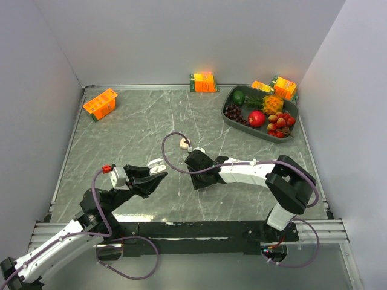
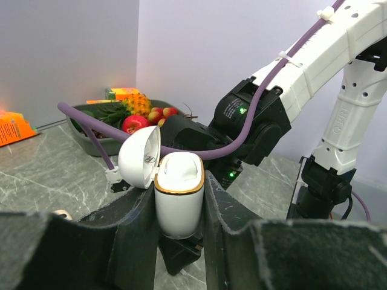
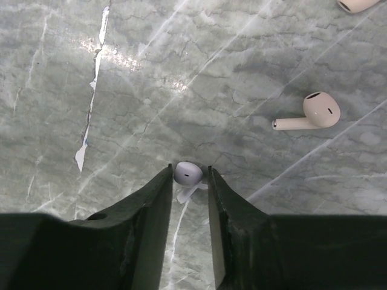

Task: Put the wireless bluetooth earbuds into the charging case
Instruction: Pick up the earbud from the center of the board.

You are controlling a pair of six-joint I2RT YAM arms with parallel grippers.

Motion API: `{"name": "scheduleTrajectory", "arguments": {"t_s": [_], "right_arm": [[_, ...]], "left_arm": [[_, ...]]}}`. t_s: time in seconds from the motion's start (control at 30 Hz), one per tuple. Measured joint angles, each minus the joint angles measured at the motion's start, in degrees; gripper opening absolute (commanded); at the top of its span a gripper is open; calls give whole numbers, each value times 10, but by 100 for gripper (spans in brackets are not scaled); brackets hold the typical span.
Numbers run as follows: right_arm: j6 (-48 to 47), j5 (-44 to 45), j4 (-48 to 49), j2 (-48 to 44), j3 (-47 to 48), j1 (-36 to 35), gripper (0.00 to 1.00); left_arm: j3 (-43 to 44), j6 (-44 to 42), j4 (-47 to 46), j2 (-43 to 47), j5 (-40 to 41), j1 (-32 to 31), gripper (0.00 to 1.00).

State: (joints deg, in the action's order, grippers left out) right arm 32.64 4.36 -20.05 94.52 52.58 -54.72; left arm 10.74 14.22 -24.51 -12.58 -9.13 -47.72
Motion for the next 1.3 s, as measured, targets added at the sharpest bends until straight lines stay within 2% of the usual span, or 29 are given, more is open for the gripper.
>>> {"name": "scheduleTrajectory", "arguments": {"t_s": [0.1, 0.23, 0.27, 0.37, 0.57, 0.83, 1.0, 1.13, 1.3], "right_arm": [[-1, -2, 0, 0, 0, 0, 20], [0, -7, 4, 0, 0, 0, 13], [1, -8, 4, 0, 0, 0, 7], [2, -8, 4, 0, 0, 0, 0], [5, 0, -8, -30, -1, 0, 0], [-18, 53, -64, -181, 42, 0, 0], [-54, 93, -61, -293, 74, -8, 0], [-105, 166, -16, -362, 78, -70, 0], [-204, 281, 115, -396, 45, -186, 0]], "left_arm": [[0, 0, 0, 0, 0, 0, 1], [0, 0, 0, 0, 0, 0, 1], [0, 0, 0, 0, 0, 0, 1], [0, 0, 0, 0, 0, 0, 1], [0, 0, 0, 0, 0, 0, 1], [0, 0, -2, -9, 0, 0, 1], [0, 0, -22, -30, 0, 0, 1], [0, 1, -49, -59, 0, 0, 1], [2, 2, -88, -113, -5, 0, 1]]}}
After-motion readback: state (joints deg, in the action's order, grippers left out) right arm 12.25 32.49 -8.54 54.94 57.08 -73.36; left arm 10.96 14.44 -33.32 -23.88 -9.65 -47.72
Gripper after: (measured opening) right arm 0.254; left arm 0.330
